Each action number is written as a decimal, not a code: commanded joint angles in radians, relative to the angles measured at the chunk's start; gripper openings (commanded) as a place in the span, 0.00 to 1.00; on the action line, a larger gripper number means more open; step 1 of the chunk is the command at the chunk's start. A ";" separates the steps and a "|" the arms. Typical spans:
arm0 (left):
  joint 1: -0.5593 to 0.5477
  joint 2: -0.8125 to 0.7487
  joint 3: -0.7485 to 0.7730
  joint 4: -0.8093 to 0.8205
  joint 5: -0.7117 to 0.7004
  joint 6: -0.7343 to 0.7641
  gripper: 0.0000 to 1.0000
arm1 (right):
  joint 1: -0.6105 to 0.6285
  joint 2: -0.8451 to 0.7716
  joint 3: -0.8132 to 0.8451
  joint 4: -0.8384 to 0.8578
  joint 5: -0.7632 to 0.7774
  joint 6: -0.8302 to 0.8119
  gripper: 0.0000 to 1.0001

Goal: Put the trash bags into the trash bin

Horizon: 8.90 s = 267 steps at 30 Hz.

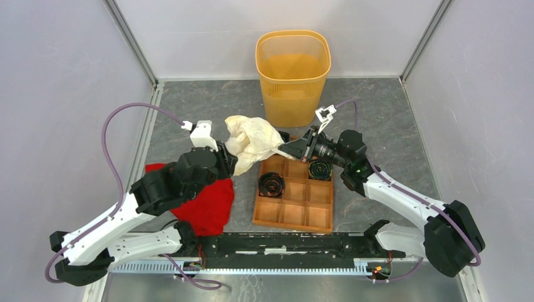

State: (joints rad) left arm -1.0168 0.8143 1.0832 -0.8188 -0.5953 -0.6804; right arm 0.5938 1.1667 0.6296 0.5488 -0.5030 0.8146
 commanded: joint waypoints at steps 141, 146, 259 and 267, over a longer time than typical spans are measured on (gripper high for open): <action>0.593 -0.001 -0.231 0.233 0.993 0.032 0.81 | 0.201 0.206 0.184 0.324 -0.040 0.087 0.00; 0.593 -0.015 -0.236 0.220 0.955 0.036 0.48 | 0.160 0.209 0.194 0.322 -0.100 0.130 0.00; 0.514 0.080 0.183 -0.049 1.007 0.040 0.02 | -0.041 0.207 0.636 -0.762 0.014 -0.702 0.57; 0.513 0.083 0.229 0.062 1.081 -0.024 0.02 | -0.041 -0.012 0.218 -0.215 -0.150 -0.374 0.94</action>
State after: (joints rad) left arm -0.5018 0.9062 1.2560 -0.8318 0.4068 -0.6411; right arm 0.5526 1.2087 0.9451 0.0158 -0.5587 0.2684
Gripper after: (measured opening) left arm 0.032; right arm 0.925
